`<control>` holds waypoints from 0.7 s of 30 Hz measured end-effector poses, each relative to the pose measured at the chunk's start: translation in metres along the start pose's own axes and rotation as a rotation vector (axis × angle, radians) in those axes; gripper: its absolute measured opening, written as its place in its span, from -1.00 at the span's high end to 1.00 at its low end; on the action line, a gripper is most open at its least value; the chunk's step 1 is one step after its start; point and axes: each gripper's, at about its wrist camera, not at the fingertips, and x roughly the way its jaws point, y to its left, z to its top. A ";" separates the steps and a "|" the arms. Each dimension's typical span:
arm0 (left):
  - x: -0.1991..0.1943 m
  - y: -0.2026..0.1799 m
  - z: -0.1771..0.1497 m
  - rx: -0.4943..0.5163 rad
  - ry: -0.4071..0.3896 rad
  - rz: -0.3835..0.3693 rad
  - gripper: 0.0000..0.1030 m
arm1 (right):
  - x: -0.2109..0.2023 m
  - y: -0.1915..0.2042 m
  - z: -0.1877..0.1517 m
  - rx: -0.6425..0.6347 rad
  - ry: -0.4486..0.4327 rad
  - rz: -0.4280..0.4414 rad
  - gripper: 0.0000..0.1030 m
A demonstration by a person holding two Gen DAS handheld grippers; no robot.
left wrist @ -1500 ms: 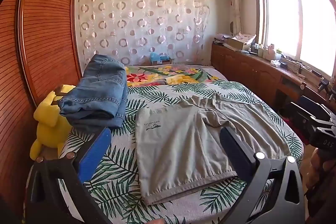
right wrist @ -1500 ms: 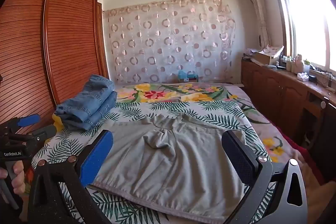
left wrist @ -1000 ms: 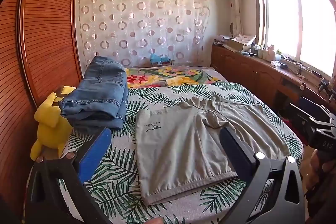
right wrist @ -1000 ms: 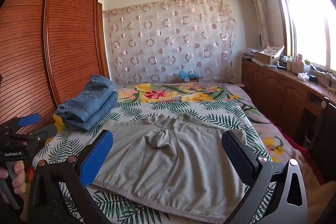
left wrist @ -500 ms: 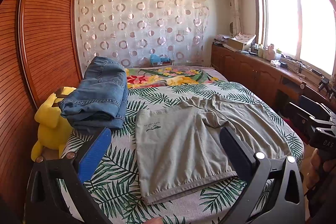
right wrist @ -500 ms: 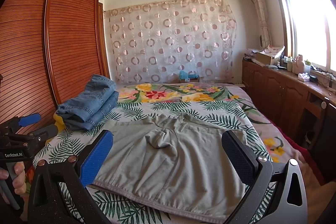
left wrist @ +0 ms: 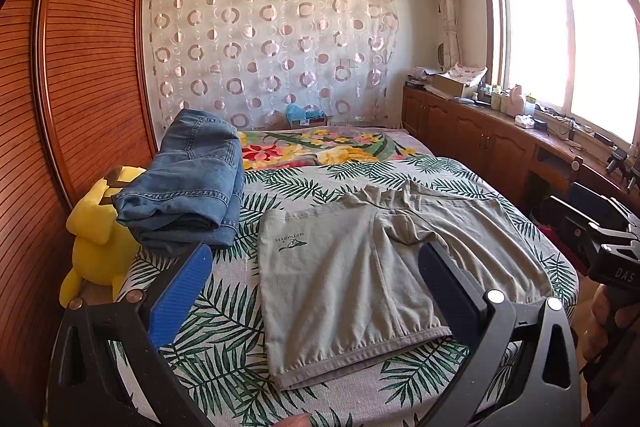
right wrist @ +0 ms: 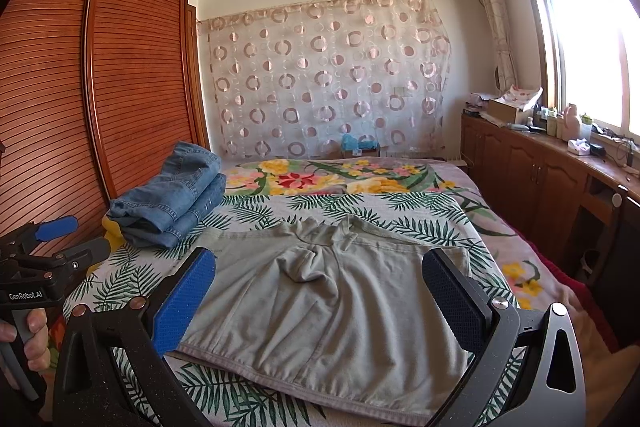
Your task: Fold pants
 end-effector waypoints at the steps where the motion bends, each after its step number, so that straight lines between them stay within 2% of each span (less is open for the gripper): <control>1: 0.000 0.000 0.000 0.000 -0.001 0.001 -1.00 | 0.000 0.000 0.000 0.000 0.000 -0.001 -1.00; 21: -0.001 -0.001 0.000 0.001 -0.005 0.003 -1.00 | -0.001 0.001 0.000 -0.002 -0.003 -0.001 -1.00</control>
